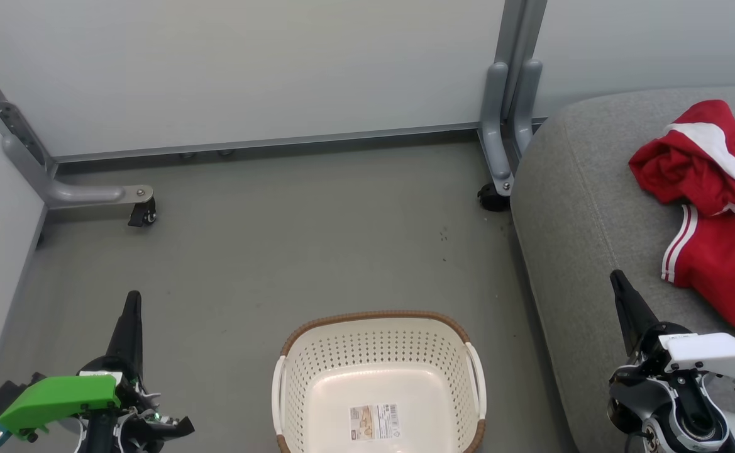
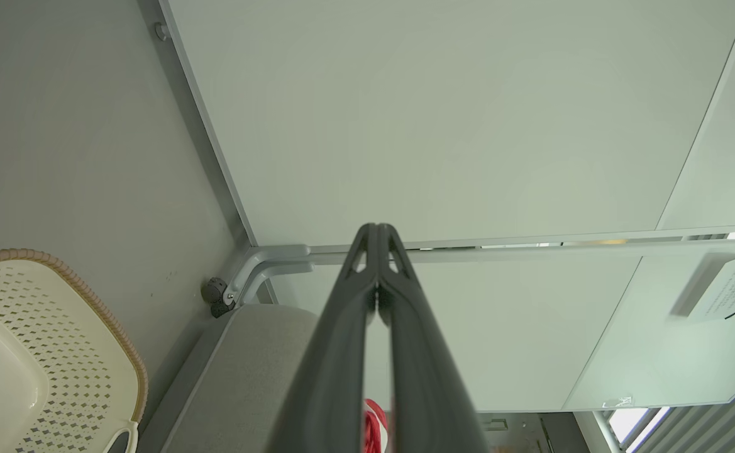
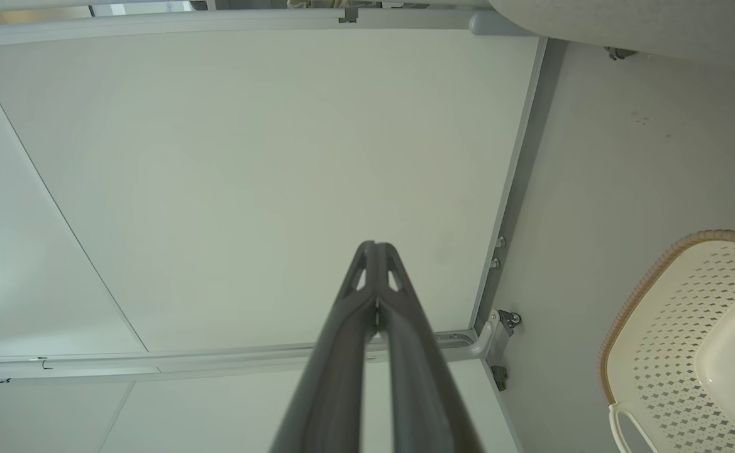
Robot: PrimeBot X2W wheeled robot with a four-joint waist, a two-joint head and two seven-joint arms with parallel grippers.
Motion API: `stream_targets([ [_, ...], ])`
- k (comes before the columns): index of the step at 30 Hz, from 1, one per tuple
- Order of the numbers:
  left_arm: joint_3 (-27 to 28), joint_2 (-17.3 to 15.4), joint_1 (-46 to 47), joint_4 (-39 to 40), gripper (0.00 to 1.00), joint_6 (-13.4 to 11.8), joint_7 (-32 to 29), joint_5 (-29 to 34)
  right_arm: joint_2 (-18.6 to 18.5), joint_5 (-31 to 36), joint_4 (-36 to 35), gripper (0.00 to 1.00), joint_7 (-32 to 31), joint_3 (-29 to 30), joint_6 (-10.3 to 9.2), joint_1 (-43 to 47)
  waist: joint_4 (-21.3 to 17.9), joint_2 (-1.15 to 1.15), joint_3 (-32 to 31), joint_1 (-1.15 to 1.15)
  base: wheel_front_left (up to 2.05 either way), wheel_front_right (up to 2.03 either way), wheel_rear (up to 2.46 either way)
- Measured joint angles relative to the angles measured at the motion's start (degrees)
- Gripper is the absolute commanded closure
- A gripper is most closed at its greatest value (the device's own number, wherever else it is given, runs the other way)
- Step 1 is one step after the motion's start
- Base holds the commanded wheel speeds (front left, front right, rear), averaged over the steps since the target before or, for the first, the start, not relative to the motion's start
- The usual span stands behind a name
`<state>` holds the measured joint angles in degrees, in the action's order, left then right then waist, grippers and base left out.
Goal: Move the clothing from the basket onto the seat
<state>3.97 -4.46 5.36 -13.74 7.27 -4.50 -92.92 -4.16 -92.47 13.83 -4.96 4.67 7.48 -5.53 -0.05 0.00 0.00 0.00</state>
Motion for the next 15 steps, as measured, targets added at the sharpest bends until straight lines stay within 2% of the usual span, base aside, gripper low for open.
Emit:
stream_targets([
  [15,0.64,0.15,0.33,-0.23,1.0,0.1,-0.48,-1.12,0.21,-1.13,0.09,1.0,-0.51,0.48,0.0,-0.48,0.05,0.0,0.19,0.0,0.0,0.0,0.0],
])
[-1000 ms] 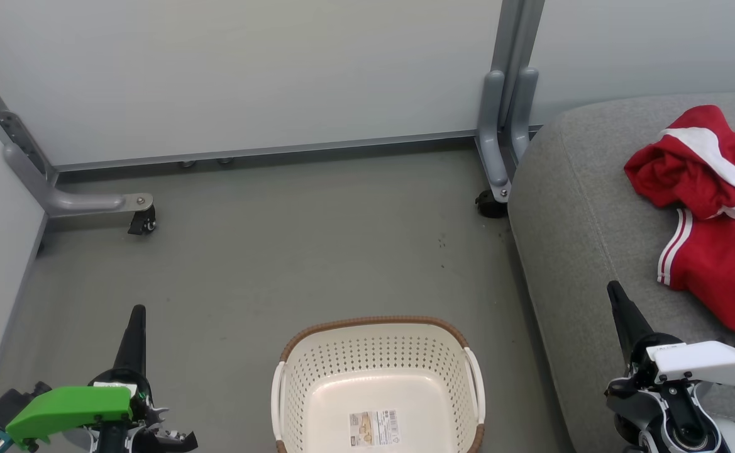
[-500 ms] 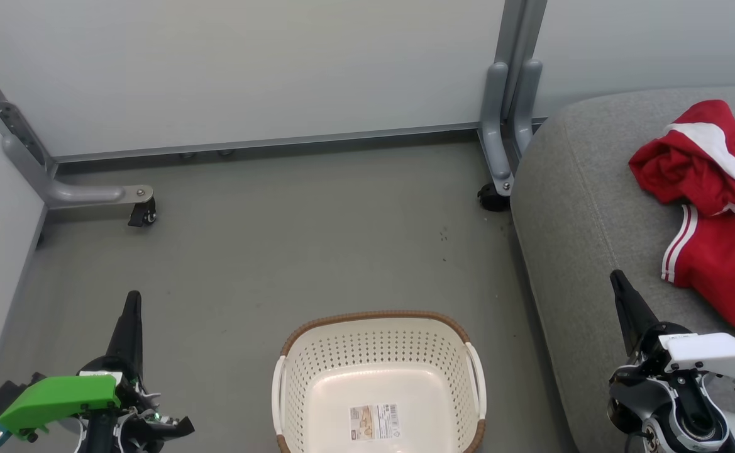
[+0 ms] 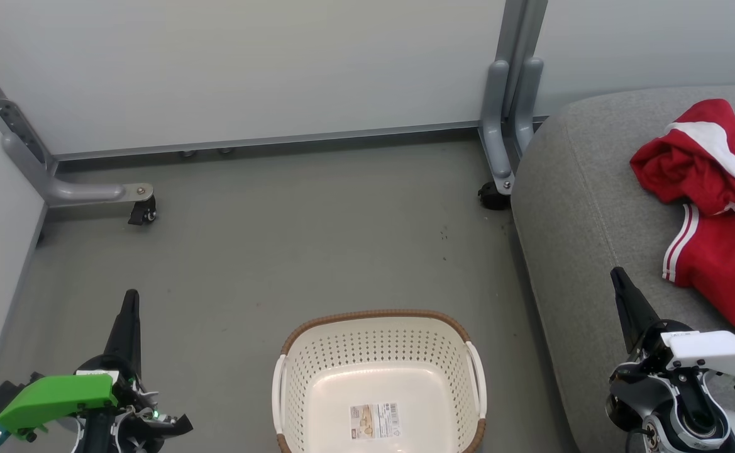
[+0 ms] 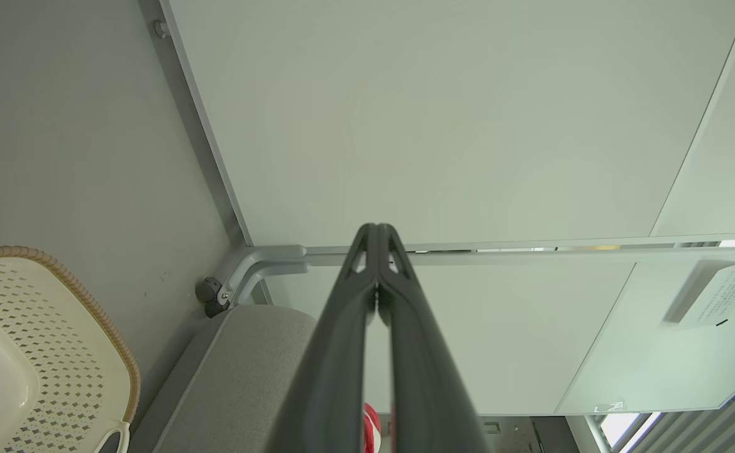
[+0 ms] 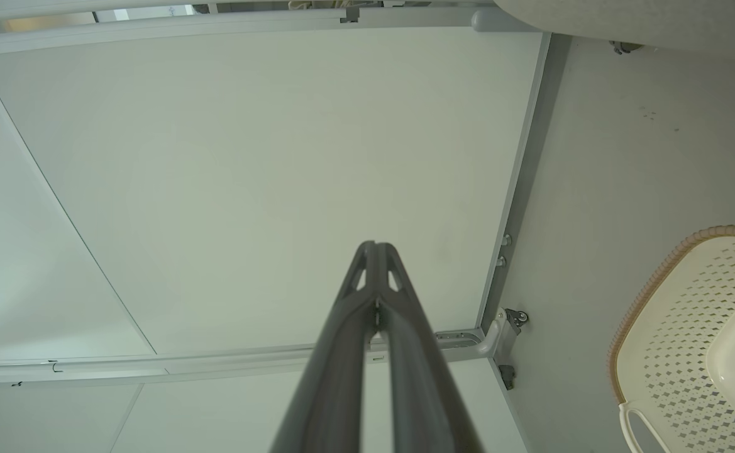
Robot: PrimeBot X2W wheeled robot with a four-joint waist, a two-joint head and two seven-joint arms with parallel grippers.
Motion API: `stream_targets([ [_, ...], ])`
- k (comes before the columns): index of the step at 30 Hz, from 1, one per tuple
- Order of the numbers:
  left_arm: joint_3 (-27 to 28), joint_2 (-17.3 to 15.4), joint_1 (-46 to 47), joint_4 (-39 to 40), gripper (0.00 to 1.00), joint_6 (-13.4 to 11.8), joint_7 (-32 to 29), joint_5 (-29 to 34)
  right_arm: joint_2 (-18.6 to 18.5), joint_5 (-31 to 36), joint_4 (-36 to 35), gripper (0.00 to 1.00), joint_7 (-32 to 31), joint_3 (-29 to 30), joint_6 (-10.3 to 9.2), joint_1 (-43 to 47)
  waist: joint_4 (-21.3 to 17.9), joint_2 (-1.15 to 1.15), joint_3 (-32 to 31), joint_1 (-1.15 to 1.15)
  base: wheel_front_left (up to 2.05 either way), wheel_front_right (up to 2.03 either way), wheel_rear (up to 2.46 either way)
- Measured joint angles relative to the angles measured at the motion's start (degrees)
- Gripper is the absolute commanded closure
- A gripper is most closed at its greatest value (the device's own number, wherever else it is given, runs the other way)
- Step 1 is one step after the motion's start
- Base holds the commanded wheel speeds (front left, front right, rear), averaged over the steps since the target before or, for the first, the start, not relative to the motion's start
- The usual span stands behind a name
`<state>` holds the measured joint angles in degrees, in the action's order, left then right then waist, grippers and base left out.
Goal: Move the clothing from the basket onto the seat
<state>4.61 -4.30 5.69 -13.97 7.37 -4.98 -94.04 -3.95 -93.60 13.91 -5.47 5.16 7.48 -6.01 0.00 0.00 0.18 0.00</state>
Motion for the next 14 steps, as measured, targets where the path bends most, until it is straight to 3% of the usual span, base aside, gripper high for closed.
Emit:
stream_targets([
  [14,0.37,0.19,0.01,-0.01,1.0,0.0,-0.33,0.27,0.16,0.11,0.01,1.0,-0.09,0.25,0.0,0.0,0.0,0.0,0.0,0.0,0.0,0.0,0.0],
])
